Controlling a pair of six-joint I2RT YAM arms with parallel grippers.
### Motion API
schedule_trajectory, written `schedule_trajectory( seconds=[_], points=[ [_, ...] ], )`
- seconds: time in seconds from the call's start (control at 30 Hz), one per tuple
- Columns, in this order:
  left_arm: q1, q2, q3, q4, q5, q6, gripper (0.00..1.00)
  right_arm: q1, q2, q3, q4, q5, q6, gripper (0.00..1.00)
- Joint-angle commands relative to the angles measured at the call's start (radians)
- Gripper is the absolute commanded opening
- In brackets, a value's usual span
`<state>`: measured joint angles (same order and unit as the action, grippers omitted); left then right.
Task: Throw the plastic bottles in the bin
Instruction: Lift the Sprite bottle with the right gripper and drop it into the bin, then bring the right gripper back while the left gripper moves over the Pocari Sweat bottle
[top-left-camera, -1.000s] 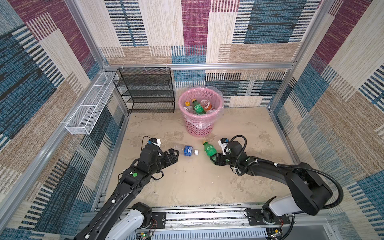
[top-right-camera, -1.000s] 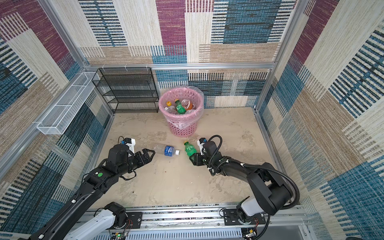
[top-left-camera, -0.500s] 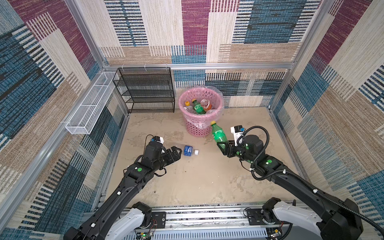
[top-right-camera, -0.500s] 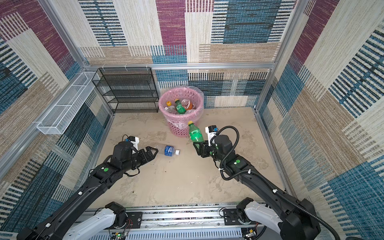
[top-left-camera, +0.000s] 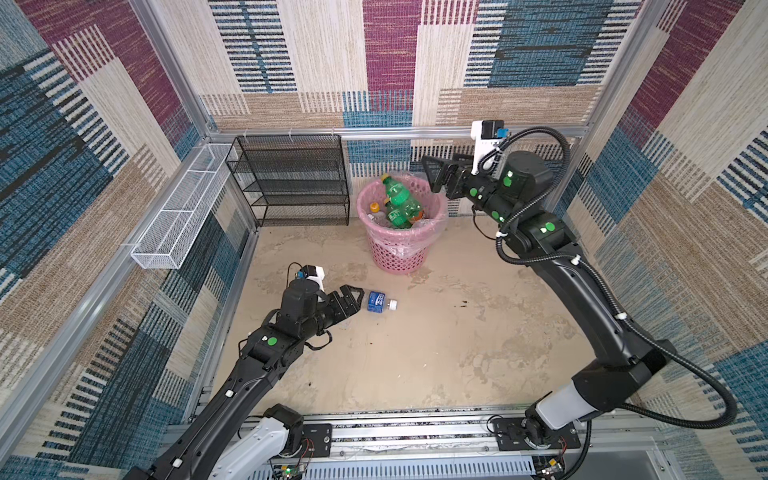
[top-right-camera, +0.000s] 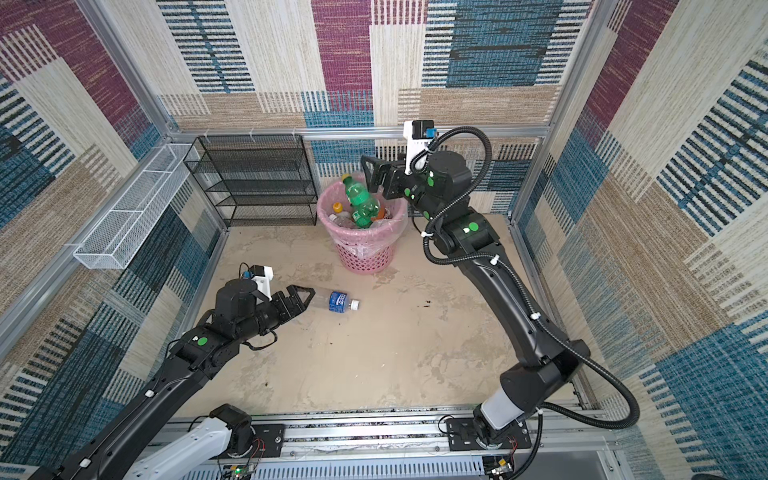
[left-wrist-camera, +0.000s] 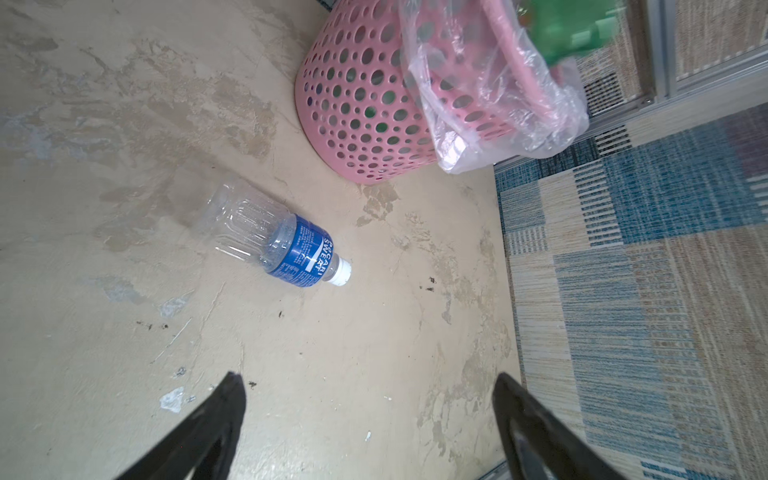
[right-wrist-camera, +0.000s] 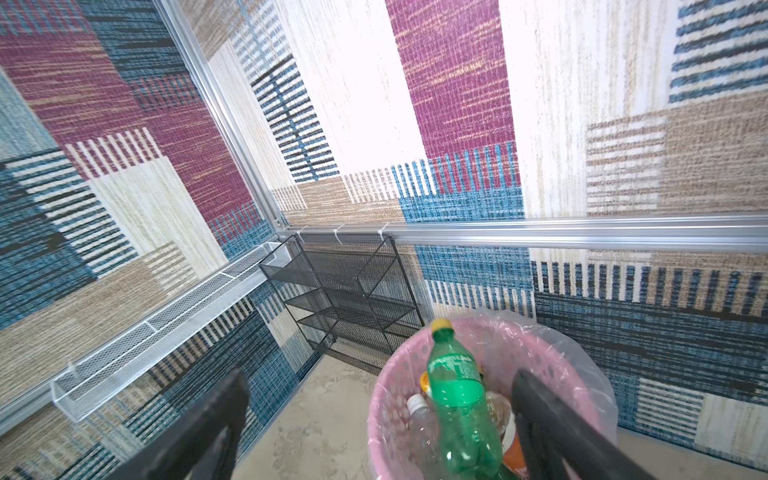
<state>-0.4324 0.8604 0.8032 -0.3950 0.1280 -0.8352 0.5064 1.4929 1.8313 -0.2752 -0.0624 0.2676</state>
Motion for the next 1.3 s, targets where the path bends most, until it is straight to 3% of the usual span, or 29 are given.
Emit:
schedule_trajectory(
  seconds=[0.0, 0.37, 0.57, 0.83, 1.07, 1.27],
  points=[
    [0.001, -0.015, 0.001, -0.04, -0.037, 0.022, 0.94, -0.002, -0.107, -0.14, -0.004, 0.062, 0.0, 0.99],
    [0.0, 0.03, -0.048, -0.025, -0.035, 0.027, 0.94, -0.026, -0.414, -0.873, 0.059, 0.018, 0.15, 0.99],
    [0.001, 0.089, -0.025, -0.026, -0.038, -0.006, 0.95, -0.026, -0.459, -1.117, 0.137, -0.039, 0.222, 0.97],
    [0.0, 0.186, -0.027, 0.027, -0.009, -0.171, 0.95, -0.026, -0.44, -1.243, 0.223, -0.068, 0.257, 0.97],
    [-0.002, 0.252, -0.089, 0.144, -0.061, -0.453, 0.98, -0.026, -0.416, -1.266, 0.254, -0.079, 0.256, 0.97],
    [-0.002, 0.307, -0.089, 0.239, -0.126, -0.556, 0.98, -0.026, -0.437, -1.279, 0.246, -0.067, 0.25, 0.97]
  ],
)
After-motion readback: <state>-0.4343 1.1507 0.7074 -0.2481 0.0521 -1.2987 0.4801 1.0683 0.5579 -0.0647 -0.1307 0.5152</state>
